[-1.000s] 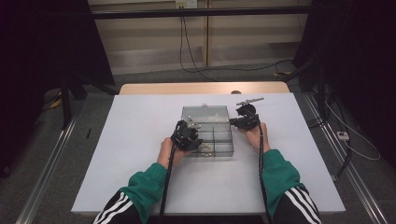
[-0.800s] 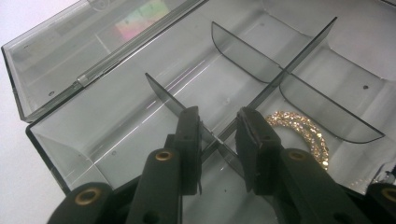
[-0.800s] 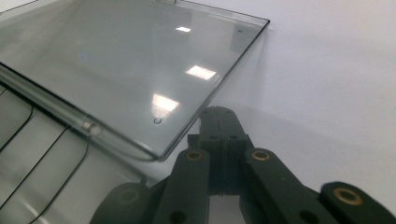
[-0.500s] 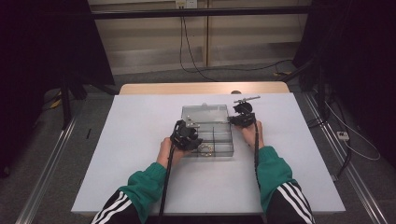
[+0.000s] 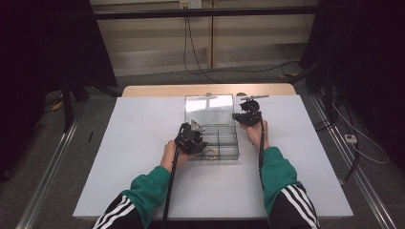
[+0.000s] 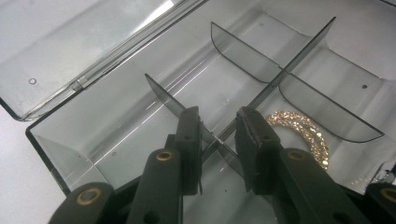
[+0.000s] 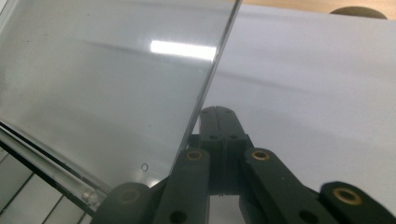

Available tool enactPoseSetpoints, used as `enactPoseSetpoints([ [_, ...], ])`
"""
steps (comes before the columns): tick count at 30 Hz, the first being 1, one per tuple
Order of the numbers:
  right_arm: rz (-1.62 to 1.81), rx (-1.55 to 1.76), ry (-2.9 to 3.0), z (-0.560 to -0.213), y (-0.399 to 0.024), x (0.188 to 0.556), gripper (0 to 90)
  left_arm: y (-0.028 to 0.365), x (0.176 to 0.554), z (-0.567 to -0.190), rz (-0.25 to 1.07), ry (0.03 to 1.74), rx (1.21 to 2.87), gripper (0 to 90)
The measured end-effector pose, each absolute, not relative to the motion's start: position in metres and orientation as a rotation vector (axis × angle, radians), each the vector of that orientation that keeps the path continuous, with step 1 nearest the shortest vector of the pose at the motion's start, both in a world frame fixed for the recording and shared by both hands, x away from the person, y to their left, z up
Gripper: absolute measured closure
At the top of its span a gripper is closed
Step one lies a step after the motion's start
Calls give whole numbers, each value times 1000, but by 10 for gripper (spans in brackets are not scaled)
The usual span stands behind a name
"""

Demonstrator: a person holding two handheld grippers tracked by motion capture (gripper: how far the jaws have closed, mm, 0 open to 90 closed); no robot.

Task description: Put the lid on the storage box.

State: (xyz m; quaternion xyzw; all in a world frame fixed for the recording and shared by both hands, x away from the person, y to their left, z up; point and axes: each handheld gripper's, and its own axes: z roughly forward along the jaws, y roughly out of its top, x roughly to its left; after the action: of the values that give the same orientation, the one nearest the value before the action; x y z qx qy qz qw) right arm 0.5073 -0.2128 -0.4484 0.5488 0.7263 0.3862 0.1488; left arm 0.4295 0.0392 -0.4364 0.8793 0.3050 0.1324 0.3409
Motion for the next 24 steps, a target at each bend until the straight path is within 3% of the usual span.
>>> enactPoseSetpoints([
  [24, 1224, 1449, 2020, -411, -212, 493, 900, 39, 429, -436, 349, 798, 2292, 709],
])
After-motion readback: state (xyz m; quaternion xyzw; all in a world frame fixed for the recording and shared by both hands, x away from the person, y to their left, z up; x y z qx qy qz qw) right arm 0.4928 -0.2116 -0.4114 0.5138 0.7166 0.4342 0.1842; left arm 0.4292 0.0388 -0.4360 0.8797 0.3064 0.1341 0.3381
